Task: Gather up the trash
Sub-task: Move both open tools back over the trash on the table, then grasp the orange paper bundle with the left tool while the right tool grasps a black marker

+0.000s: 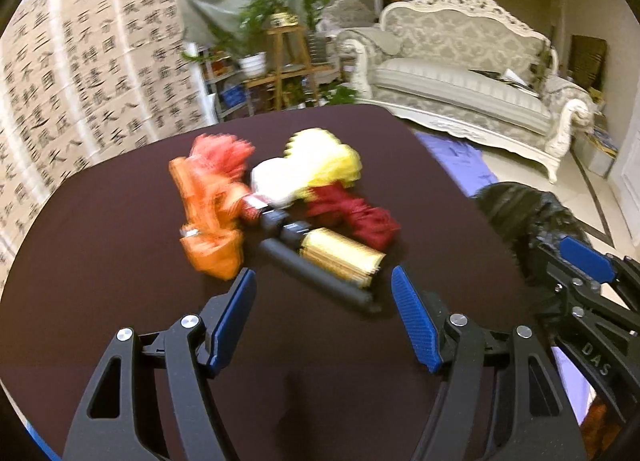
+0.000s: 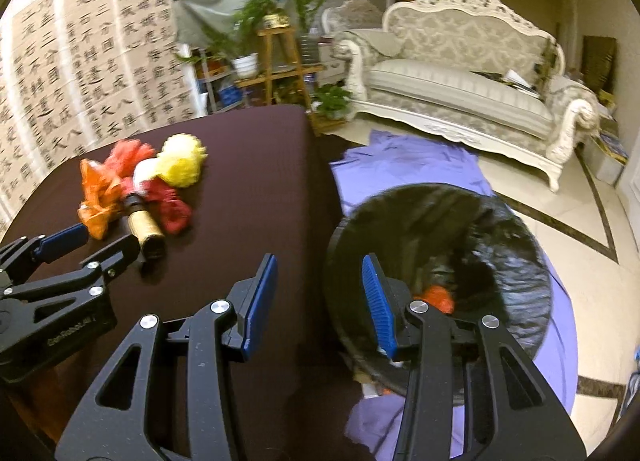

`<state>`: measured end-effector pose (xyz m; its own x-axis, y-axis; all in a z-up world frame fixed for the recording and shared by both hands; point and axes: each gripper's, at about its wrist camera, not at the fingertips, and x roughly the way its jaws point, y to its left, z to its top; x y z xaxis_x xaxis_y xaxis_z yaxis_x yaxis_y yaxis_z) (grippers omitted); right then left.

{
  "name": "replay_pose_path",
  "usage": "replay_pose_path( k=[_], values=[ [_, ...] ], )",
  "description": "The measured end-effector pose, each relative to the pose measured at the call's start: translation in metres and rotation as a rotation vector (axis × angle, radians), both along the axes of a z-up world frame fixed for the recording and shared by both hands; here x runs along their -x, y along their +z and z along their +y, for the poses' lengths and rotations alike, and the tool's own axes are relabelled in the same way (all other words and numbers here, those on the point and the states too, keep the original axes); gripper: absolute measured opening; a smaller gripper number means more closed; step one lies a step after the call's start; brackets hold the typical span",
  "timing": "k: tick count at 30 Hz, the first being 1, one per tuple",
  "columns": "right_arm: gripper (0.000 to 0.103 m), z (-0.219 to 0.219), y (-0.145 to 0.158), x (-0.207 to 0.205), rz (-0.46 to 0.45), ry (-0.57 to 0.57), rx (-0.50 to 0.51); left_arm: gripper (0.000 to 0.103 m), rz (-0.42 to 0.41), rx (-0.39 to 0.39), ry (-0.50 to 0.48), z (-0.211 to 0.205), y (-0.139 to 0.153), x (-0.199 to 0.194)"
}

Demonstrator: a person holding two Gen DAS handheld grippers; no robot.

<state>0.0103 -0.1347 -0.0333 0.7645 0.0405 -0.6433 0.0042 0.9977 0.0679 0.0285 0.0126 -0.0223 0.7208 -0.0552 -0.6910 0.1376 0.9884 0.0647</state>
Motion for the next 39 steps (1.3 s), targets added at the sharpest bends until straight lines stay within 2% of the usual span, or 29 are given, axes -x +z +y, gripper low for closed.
replay_pose_path(
  k=[7,12,23,27,28,31,39],
  values=[
    [0.044,0.041,0.000,-0.015,0.021,0.080,0.022,0.068,0.013,0.000,0.086,0.041,-0.007,-0.012],
    [0.046,0.050,-0.002,-0.033,0.057,0.103,0.001,0.068,0.014,-0.003,0.113,0.054,-0.010,-0.029],
    [0.046,0.066,-0.001,-0.063,0.073,0.114,0.003,0.068,0.053,0.039,0.106,0.071,-0.015,-0.064],
    [0.047,0.071,-0.002,-0.064,0.077,0.126,0.009,0.042,0.080,0.064,0.078,0.074,-0.019,-0.068],
    [0.047,0.072,-0.002,-0.064,0.077,0.128,0.011,0.040,0.089,0.073,0.068,0.074,-0.019,-0.069],
    [0.047,0.075,-0.001,-0.062,0.075,0.134,0.018,0.038,0.086,0.093,0.056,0.077,-0.018,-0.065],
    [0.047,0.087,0.006,-0.049,0.063,0.171,0.031,0.038,0.086,0.082,0.060,0.087,-0.016,-0.045]
  ],
)
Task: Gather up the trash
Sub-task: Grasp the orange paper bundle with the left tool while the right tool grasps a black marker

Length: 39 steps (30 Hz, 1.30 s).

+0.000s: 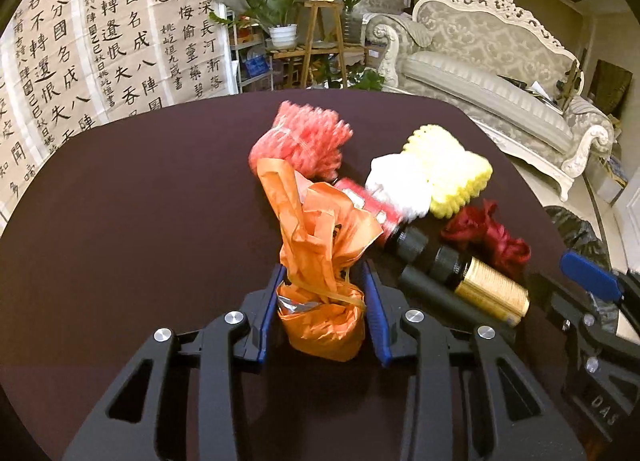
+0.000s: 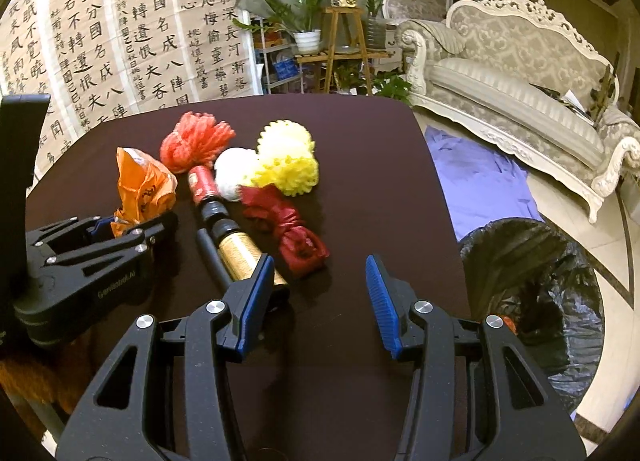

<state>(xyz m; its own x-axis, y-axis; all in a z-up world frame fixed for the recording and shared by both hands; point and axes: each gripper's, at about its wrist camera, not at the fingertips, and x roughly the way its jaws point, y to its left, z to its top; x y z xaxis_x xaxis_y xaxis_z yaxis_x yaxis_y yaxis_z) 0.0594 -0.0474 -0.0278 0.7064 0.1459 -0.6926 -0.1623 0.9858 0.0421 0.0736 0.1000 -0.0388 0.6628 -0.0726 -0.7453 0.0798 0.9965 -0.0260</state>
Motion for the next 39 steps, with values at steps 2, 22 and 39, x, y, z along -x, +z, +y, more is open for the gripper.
replay_pose_path(
  k=[2,22,39],
  values=[
    [0.047,0.005,0.002,0.005,-0.005,0.016,0.002,0.038,0.007,-0.003,0.009,0.007,0.000,0.006],
    [0.046,0.058,-0.010,0.011,0.050,0.159,0.028,0.038,0.006,-0.027,0.117,0.072,-0.003,0.039],
    [0.046,0.079,-0.019,-0.009,0.107,0.176,0.052,0.038,-0.008,0.003,0.108,0.077,-0.004,0.041]
  ],
)
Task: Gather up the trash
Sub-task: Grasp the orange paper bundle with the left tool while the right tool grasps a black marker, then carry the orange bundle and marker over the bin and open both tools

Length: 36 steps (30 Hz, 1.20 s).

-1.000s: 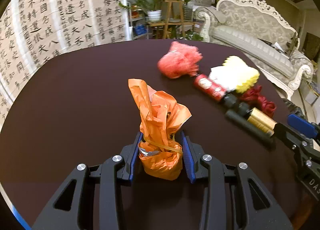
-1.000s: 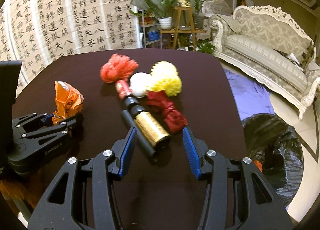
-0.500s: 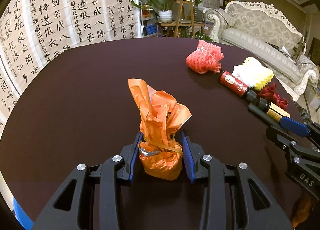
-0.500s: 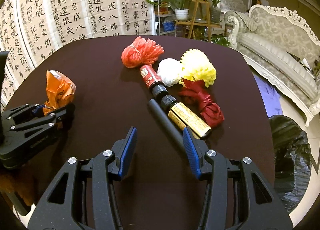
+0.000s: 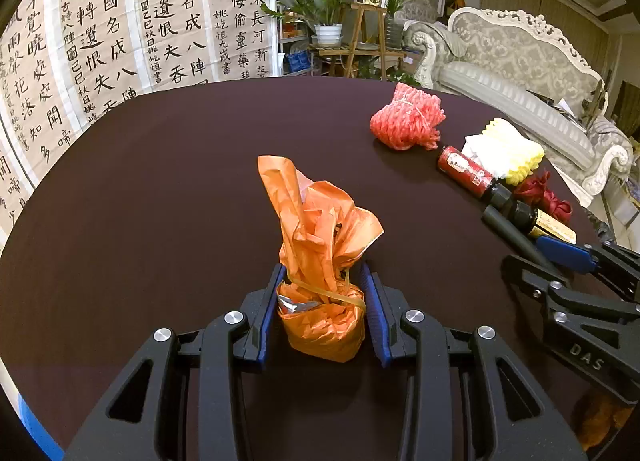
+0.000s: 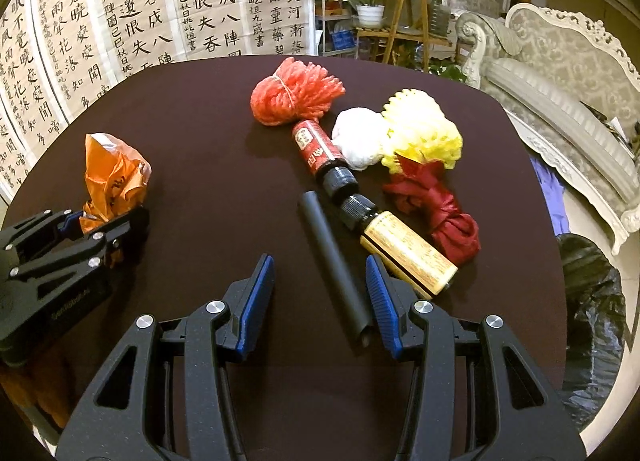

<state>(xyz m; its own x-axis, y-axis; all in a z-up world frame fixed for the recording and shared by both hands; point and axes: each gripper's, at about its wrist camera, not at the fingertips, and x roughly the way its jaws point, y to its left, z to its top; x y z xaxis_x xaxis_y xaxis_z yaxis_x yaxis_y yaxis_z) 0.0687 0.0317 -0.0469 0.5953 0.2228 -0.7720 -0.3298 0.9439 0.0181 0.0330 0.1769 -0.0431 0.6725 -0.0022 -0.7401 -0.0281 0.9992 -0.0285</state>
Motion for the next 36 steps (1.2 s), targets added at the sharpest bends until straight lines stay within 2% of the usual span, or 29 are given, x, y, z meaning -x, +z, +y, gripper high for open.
replay_pose_path(
  k=[2,8,22,36],
  values=[
    [0.042,0.003,0.000,-0.001,-0.003,0.001,0.008,0.038,0.000,0.001,0.000,0.000,0.000,0.000],
    [0.013,0.007,0.000,0.001,-0.012,0.012,0.032,0.038,-0.001,0.000,-0.001,0.000,0.000,0.000],
    [0.013,-0.017,0.014,0.034,-0.078,-0.012,-0.035,0.038,-0.043,-0.012,-0.014,-0.012,0.009,0.014],
    [0.013,-0.109,0.036,0.072,-0.189,-0.223,-0.069,0.038,-0.108,0.018,-0.129,-0.071,0.027,0.038]
  ],
)
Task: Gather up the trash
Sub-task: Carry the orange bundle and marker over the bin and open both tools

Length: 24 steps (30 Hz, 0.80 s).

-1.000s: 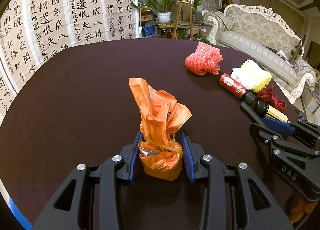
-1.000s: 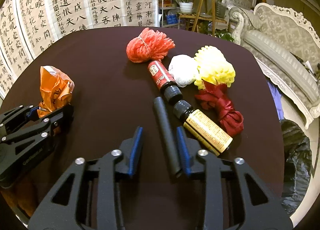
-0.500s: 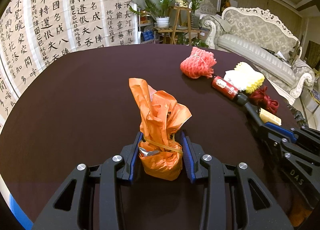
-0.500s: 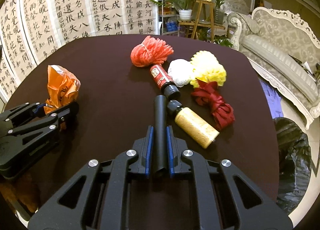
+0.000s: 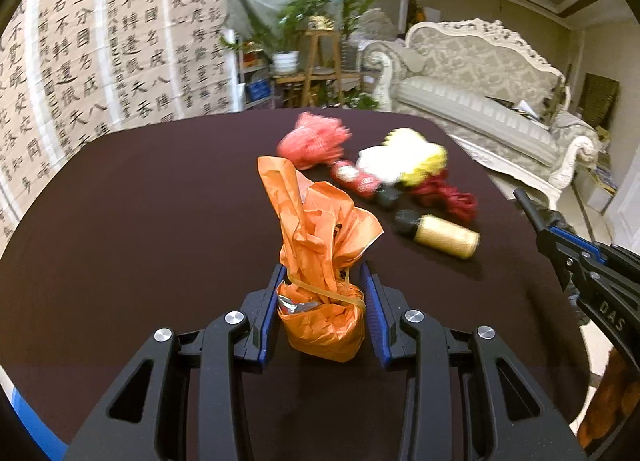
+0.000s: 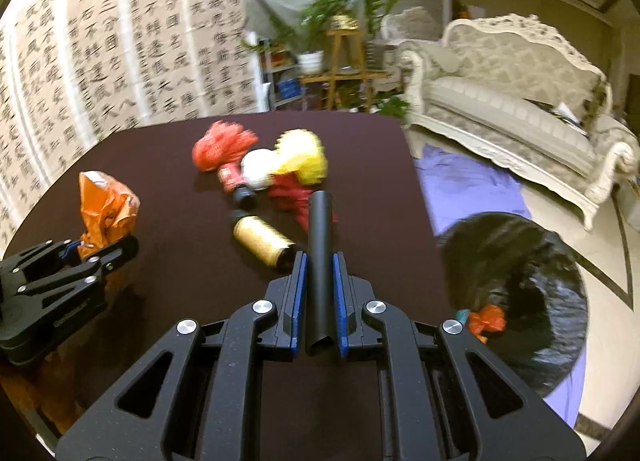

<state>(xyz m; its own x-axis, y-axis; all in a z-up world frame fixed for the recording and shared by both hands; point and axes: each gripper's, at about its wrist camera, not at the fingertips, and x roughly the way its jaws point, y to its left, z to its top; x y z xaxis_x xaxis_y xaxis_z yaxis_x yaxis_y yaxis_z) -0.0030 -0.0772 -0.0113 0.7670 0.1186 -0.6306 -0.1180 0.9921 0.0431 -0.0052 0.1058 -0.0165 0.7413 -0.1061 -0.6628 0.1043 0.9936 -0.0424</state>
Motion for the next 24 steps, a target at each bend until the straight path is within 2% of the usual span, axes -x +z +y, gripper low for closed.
replay_pose_path(
  k=[13,24],
  values=[
    [0.013,-0.092,0.005,0.013,-0.060,-0.228,0.014,0.038,-0.046,0.016,-0.210,-0.107,0.015,-0.002],
    [0.013,-0.150,-0.005,0.009,-0.067,-0.338,0.023,0.038,-0.063,-0.025,-0.333,-0.188,0.013,-0.022]
  ],
)
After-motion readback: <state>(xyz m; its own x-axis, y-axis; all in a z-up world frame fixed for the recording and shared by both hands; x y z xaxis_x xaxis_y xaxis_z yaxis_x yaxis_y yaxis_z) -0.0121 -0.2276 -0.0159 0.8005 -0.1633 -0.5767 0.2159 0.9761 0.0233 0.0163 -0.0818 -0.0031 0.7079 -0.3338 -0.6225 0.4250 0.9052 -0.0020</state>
